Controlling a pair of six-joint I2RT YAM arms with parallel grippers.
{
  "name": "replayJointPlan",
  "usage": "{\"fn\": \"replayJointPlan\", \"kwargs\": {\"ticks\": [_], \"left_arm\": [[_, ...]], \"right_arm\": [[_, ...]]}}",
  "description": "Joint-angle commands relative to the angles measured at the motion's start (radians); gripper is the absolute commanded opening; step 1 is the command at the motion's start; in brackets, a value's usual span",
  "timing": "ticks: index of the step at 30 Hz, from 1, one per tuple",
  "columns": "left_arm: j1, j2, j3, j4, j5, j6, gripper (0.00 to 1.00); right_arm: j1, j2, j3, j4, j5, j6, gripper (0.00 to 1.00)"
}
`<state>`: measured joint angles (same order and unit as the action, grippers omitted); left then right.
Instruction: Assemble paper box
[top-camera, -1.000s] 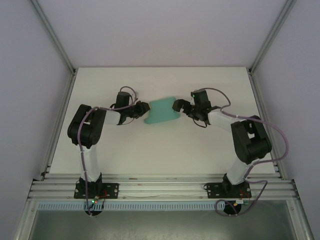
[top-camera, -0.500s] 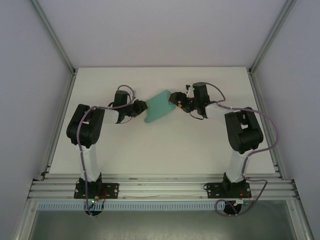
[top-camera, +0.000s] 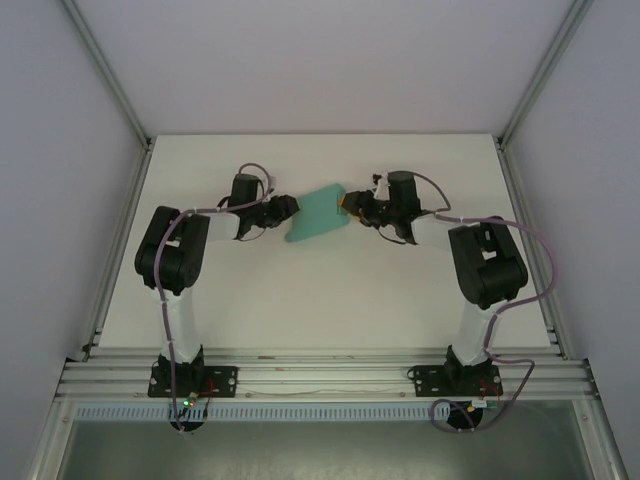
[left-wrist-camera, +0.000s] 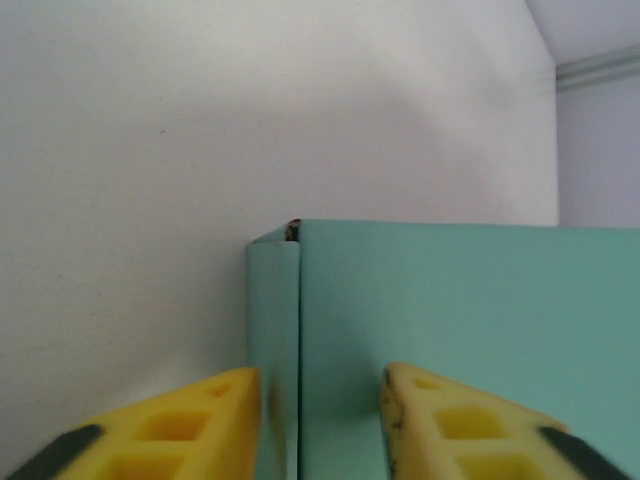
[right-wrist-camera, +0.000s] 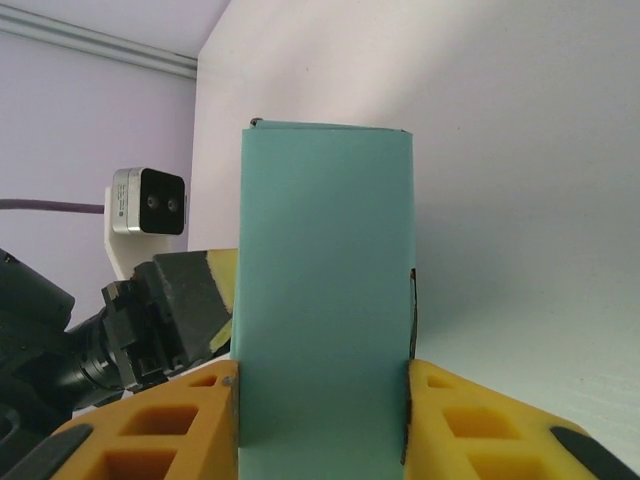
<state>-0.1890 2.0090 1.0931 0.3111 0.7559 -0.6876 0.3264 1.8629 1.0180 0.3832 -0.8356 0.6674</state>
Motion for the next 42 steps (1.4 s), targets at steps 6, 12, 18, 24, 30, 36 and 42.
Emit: {"fn": "replayJointPlan", "kwargs": {"ticks": [6,12,18,24,30,36,42], "left_arm": [[-0.023,-0.129,0.046,-0.169,-0.093,0.219,1.00],[-0.025,-0.271,0.048,-0.259,-0.196,0.503,1.00],[-0.052,-0.300,0.046,-0.353,-0.026,0.816,1.00],[-0.111,-0.286,0.136,-0.497,0.181,0.995,1.00],[-0.225,-0.315,0.105,-0.522,-0.065,1.120,1.00],[-0.281,-0.271,0.138,-0.546,-0.244,1.138,1.00],[-0.398,-0.282,0.036,-0.390,-0.604,1.196,1.00]], "right_arm": [[0.014,-0.071,-0.021,-0.065,0.033,0.050,0.27],[0.003,-0.097,0.045,-0.286,0.047,0.074,0.23],[0.000,-0.124,0.071,-0.367,0.053,0.091,0.19],[-0.014,-0.119,0.077,-0.390,0.058,0.115,0.19],[-0.037,-0.108,0.089,-0.408,0.026,0.172,0.17],[-0.073,-0.088,0.116,-0.465,-0.034,0.236,0.16],[-0.099,-0.086,0.114,-0.462,-0.043,0.364,0.16]]}}
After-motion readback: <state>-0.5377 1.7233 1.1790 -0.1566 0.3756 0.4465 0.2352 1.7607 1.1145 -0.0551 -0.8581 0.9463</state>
